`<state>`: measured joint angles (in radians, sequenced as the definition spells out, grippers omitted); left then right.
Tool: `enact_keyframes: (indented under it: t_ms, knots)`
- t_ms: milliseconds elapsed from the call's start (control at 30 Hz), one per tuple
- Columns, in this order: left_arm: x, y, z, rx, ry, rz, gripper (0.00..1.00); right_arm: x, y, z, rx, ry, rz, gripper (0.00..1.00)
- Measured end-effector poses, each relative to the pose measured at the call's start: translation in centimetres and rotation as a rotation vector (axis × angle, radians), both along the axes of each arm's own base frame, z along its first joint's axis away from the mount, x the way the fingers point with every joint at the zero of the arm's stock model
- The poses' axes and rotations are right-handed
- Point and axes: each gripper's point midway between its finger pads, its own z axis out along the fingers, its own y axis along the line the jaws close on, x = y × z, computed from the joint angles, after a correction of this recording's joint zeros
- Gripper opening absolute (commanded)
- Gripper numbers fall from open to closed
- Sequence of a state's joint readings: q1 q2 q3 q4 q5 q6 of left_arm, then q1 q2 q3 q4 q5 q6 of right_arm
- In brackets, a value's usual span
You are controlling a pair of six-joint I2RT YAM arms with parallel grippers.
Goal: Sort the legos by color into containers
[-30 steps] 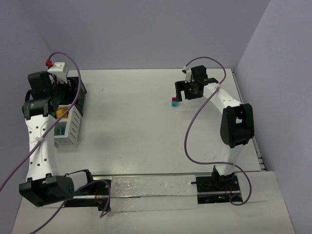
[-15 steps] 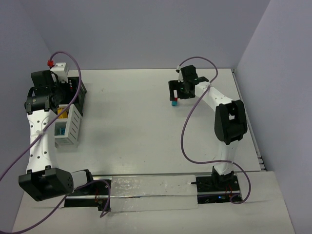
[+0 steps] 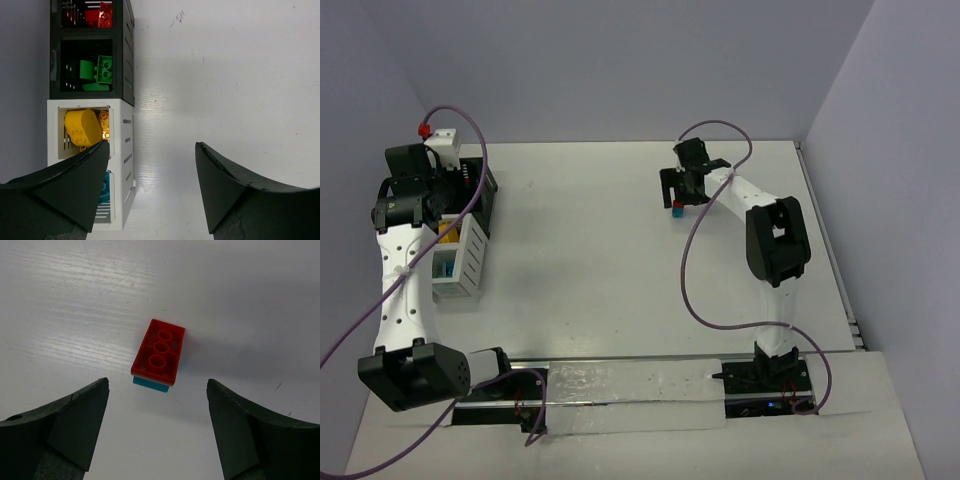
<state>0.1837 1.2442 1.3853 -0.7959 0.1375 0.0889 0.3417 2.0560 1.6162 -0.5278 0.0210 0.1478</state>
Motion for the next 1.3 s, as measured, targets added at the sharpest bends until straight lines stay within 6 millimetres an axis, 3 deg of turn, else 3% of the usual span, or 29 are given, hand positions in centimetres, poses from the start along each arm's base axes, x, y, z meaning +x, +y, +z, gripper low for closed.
enact_keyframes:
  t_ms: [200,533,633,733,800,867,1000,1100,1167,1233,1300]
  knots:
    - [0.1,0.0,-0.1,-0.001,0.004,0.001,0.79,0.5,0.1,-1.5,0.000,0.024,-0.011,0.63]
    - [0.6,-0.1,-1.3,-0.018,0.038,-0.009,0.80,0.9,-0.3,-2.7,0.030,0.050,-0.027,0.19]
    - [0.7,-1.0,-1.3,-0.050,0.036,-0.049,0.84,0.9,-0.3,-2.5,0.087,0.067,-0.023,0.06]
    - [0.8,-3.1,-1.1,-0.122,0.012,-0.141,0.89,0.5,0.8,-1.3,0.219,0.093,0.003,0.00]
    - [0.6,-5.3,-0.8,-0.202,-0.024,-0.232,0.92,0.2,2.0,0.8,0.330,0.089,0.033,0.00]
    - [-0.2,-7.7,0.0,-0.301,-0.067,-0.319,0.93,0.0,3.4,4.4,0.456,0.051,0.065,0.00]
    - [-1.5,-12.5,2.7,-0.494,-0.179,-0.496,0.93,-0.8,7.3,15.0,0.723,-0.126,0.152,0.00]
    - [-1.8,-15.6,4.6,-0.653,-0.236,-0.598,0.91,-2.5,10.2,22.9,0.900,-0.261,0.240,0.00]
    - [-2.0,-17.0,5.3,-0.738,-0.255,-0.642,0.90,-4.1,12.0,26.9,1.000,-0.320,0.302,0.00]
    - [-2.3,-18.2,5.9,-0.816,-0.260,-0.679,0.88,-5.4,13.5,29.7,1.079,-0.365,0.357,0.00]
    - [-2.4,-19.2,7.2,-0.874,-0.272,-0.717,0.87,-6.5,14.9,31.2,1.133,-0.379,0.400,0.00]
